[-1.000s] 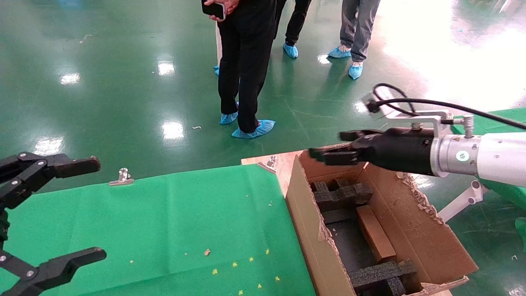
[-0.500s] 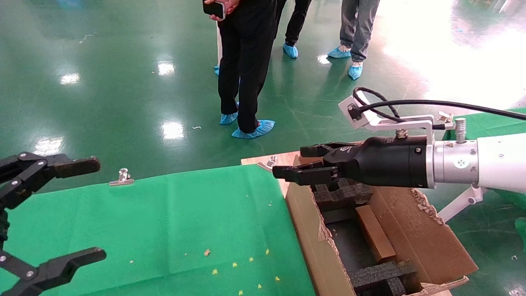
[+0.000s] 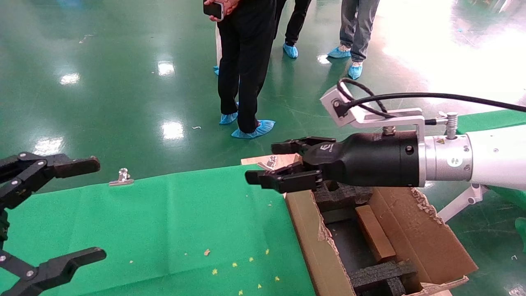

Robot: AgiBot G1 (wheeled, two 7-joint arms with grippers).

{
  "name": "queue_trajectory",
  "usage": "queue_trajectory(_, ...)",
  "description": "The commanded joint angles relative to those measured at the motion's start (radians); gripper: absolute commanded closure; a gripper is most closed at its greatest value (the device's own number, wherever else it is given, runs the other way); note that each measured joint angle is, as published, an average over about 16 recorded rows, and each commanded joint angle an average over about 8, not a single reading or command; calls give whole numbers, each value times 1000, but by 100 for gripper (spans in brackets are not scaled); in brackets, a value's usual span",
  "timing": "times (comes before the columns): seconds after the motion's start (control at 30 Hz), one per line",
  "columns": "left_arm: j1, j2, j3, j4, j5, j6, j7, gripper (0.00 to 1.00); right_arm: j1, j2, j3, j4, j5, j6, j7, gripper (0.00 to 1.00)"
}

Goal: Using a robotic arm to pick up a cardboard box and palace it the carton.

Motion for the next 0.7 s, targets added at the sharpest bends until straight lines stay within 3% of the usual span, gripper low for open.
queue_trajectory(0.03,0,0,0,0,0,0,0,0,-28,-10,47,-2,-4,-25,-17,0)
queue_trajectory(0.7,0,0,0,0,0,0,0,0,-309,-110,522,-22,-41,-274,-188,0)
